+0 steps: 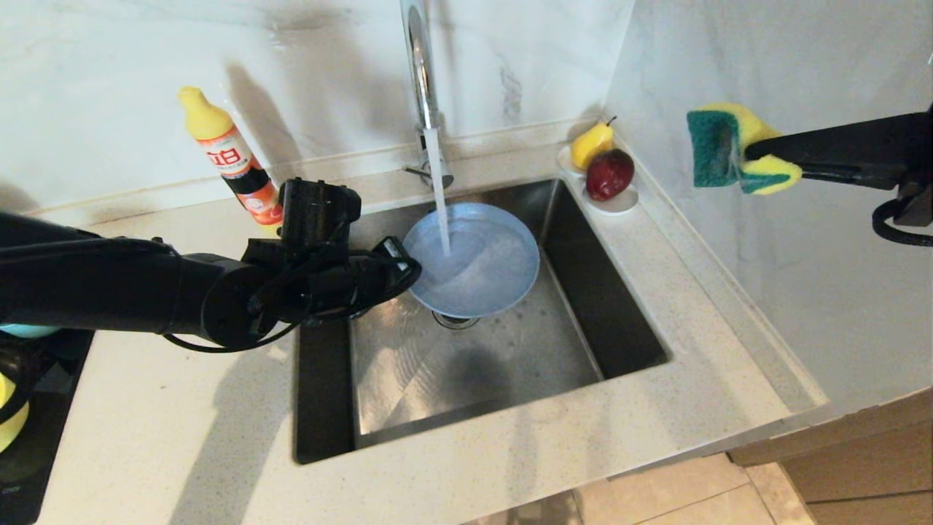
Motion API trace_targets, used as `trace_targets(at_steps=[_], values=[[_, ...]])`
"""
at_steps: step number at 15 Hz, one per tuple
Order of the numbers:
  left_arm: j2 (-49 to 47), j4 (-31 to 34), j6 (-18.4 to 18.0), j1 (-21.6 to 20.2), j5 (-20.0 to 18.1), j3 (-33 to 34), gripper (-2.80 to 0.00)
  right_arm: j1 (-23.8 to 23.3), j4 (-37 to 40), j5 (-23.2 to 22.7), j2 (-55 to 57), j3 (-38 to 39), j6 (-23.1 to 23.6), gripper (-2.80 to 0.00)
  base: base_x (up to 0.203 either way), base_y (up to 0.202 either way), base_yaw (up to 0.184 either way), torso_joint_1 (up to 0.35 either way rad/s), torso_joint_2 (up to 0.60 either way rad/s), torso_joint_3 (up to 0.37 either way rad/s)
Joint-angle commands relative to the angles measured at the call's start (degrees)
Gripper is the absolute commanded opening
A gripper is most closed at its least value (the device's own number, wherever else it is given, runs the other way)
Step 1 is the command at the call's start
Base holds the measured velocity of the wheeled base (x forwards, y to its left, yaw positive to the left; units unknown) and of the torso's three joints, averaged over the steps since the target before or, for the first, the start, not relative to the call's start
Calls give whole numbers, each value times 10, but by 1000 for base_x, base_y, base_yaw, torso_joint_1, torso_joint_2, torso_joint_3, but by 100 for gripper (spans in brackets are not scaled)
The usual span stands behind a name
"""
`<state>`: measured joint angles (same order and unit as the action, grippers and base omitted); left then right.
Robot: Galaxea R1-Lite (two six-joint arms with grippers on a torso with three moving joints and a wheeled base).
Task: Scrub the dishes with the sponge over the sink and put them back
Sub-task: Rinse the plate
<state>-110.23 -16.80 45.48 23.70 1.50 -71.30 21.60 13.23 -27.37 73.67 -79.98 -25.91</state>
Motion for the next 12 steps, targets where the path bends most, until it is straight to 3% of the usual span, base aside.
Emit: trace_targets(at_steps=[1, 3, 8, 9, 12], values=[[5, 19, 5, 0, -17, 9, -280, -2, 0, -1, -7, 14, -1, -280, 0, 0, 0, 0, 0, 0], [8, 30, 21, -1, -22, 9, -280, -2, 1, -1, -9, 17, -1, -280, 0, 0, 0, 0, 0, 0], [32, 83, 11, -14, -25, 12, -280, -2, 1, -1, -12, 18, -1, -280, 0, 0, 0, 0, 0, 0], [31, 96, -8, -15, -18, 14, -280, -2, 1, -1, -12, 23, -1, -280, 0, 0, 0, 0, 0, 0], [33, 101, -50, -16, 48, 13, -280, -2, 0, -1, -14, 25, -2, -280, 0, 0, 0, 0, 0, 0]])
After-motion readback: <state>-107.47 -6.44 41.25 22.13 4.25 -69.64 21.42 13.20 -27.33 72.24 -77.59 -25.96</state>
